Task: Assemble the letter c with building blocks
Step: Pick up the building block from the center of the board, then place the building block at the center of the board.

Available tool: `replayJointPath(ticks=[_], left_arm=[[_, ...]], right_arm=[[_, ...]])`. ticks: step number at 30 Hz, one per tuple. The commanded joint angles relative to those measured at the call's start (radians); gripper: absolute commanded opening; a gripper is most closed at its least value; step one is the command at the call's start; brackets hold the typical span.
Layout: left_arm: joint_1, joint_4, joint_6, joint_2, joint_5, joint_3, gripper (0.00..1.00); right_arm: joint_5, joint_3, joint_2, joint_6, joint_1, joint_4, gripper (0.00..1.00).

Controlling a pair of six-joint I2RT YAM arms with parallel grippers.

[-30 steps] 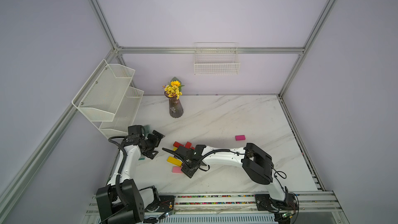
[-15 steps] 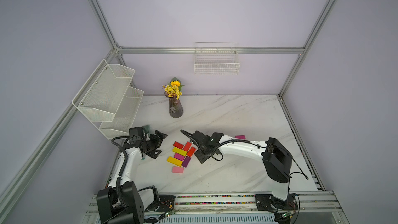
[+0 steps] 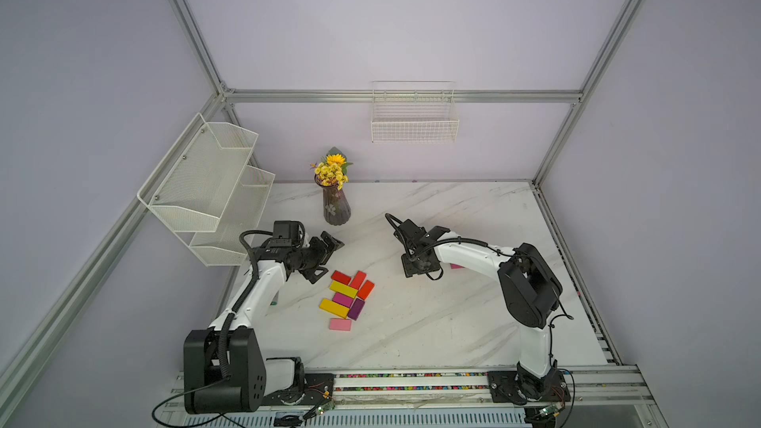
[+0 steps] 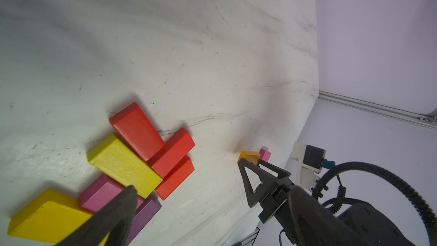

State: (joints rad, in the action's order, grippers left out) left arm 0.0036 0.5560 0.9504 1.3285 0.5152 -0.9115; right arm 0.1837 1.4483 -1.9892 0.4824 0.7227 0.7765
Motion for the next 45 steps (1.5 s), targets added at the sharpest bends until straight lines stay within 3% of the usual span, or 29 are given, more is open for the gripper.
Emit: replayJointPath(ticks=[1,9,17,28,33,45], left_arm=[[-0.045,-0.037,0.006,0.060,-0.014,-0.079,1.00],[-0.144,-0.072,0.005,0.242,-0.002,-0.202,1.00],[-0.223,-0.098,0.008,0.328,0.011,-0.264,1.00],[-0.306,-0.141,0.065,0.346,-0.019,-0.265,1.00],[-0.360,-0.153,0.103,0.355,-0.061,-0.276,1.00],[-0.543,-0.214,0.218,0.486,-0.156,-0.376,1.00]], right_arm=[[0.033,0.009,-0.018,0.044,-0.021,0.008,0.52],[0.049,-0.023,-0.023,0.061,-0.070,-0.016,0.53],[0.059,-0.069,-0.008,0.073,-0.103,-0.038,0.54],[0.025,-0.117,0.042,0.065,-0.117,-0.068,0.77],[-0.014,-0.108,0.096,0.045,-0.140,-0.062,0.81],[-0.167,-0.219,0.271,0.121,-0.412,-0.036,0.86]])
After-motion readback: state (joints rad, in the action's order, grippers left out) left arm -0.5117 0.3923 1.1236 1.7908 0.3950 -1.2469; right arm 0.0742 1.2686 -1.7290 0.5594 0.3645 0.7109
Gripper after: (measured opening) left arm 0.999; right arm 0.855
